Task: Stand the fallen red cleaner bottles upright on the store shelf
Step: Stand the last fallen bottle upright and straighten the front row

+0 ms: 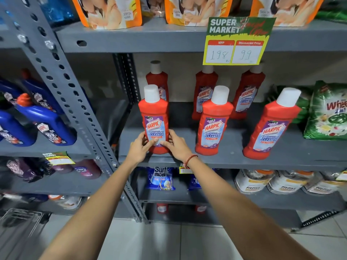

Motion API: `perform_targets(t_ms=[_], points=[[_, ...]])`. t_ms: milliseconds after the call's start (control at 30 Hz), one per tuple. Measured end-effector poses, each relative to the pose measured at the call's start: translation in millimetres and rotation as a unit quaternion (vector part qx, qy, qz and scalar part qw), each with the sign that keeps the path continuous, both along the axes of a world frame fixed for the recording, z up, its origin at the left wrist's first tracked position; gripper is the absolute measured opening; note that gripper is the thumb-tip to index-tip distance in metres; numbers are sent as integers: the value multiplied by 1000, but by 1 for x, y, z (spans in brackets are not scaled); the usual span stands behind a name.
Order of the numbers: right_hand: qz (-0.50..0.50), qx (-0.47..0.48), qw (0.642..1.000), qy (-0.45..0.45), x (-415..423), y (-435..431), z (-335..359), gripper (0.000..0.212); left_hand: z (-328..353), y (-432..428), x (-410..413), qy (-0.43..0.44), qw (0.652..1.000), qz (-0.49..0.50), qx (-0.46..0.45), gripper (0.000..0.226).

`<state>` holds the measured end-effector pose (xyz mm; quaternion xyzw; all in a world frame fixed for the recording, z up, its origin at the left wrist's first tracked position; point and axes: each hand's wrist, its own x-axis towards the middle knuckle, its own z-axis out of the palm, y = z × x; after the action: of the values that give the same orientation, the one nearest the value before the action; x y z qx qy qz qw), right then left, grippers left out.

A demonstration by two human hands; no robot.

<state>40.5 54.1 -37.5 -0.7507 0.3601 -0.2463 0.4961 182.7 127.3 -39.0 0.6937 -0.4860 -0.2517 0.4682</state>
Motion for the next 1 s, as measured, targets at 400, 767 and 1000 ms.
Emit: perform_targets(t_ms=[400, 767, 1000], points=[[13, -1, 1000, 9, -9, 11, 1, 53, -2, 16, -15, 8, 1000, 27, -1, 47], [-281, -107, 950, -87, -123, 43, -53, 19, -31, 19, -109, -81, 982, 53, -165, 23], [-240, -22, 968, -62, -157, -6, -31, 70, -2, -45, -127, -28, 993, -115, 16, 61]])
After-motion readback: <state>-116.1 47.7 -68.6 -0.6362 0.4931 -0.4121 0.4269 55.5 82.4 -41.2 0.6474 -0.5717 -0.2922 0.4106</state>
